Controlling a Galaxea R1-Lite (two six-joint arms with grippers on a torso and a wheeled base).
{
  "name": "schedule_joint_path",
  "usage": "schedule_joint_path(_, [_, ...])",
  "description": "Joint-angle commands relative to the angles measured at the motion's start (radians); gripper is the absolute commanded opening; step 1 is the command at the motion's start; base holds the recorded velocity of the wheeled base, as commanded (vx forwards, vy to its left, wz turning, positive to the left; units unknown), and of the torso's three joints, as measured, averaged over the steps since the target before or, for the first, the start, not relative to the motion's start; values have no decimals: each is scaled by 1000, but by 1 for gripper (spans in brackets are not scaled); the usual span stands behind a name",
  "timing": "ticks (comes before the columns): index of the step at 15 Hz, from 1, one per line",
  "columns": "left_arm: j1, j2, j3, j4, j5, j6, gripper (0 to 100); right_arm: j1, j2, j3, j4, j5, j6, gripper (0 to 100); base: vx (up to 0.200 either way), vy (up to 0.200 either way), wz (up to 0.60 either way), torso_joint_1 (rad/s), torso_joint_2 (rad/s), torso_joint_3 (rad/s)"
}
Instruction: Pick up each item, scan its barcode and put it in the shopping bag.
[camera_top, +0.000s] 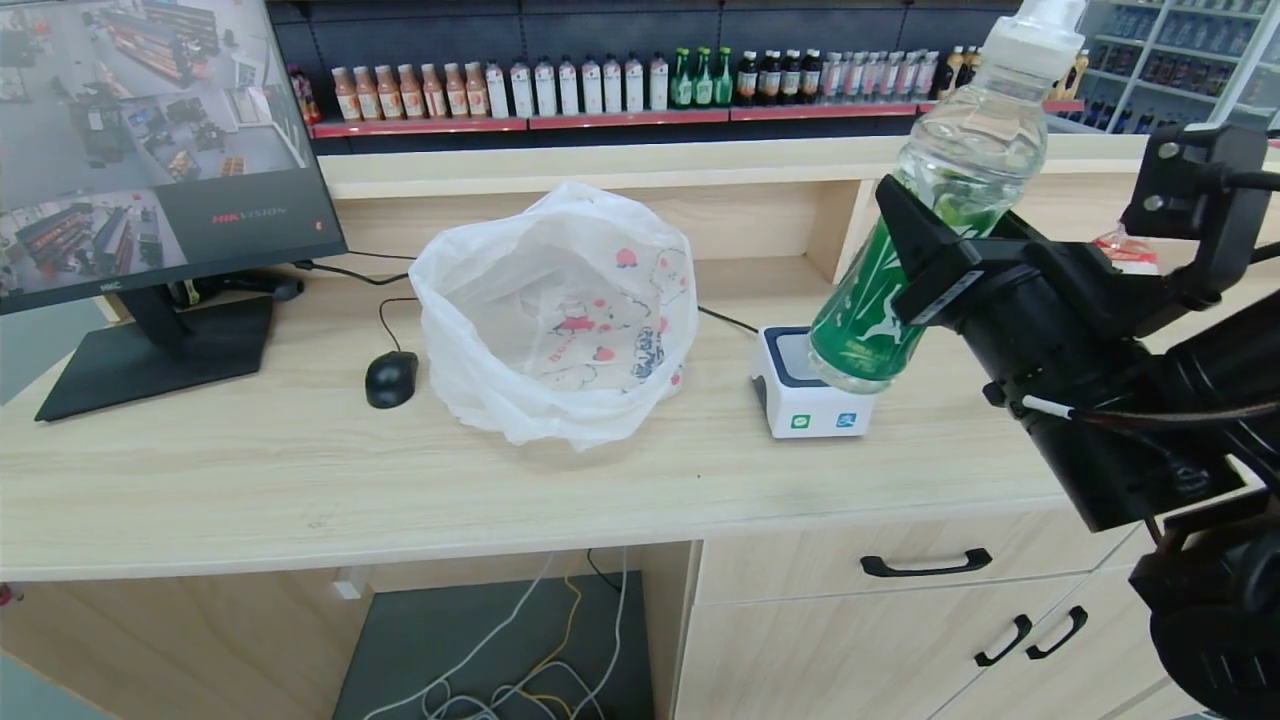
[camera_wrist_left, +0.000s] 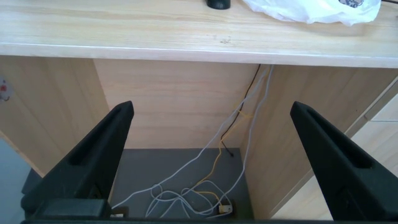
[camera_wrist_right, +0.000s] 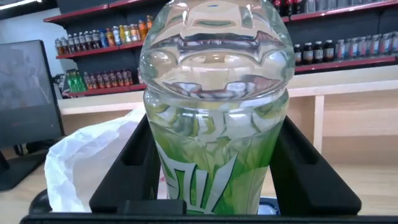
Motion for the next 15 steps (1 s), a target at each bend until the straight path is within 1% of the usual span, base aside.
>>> schedule_joint_path(1, [0, 0, 0, 0, 0, 0, 100, 0, 30, -13, -1, -1, 1, 0, 0, 0, 0, 0, 0, 0])
schedule_joint_path(2, [-1, 0, 0, 0, 0, 0, 100, 0, 69, -58, -1, -4, 7, 0, 0, 0, 0, 0, 0, 0])
schedule_joint_path(7, [0, 0, 0, 0, 0, 0, 100, 0, 86, -75, -1, -4, 10, 0, 0, 200, 0, 0, 1, 2])
schedule_joint_path(11, [0, 0, 0, 0, 0, 0, 100, 2, 130, -124, -1, -2, 16, 0, 0, 200, 0, 0, 4, 4])
schedule_joint_path(15, [-1, 0, 0, 0, 0, 0, 100, 2, 128, -127, -1, -2, 16, 0, 0, 200, 0, 1, 2, 4])
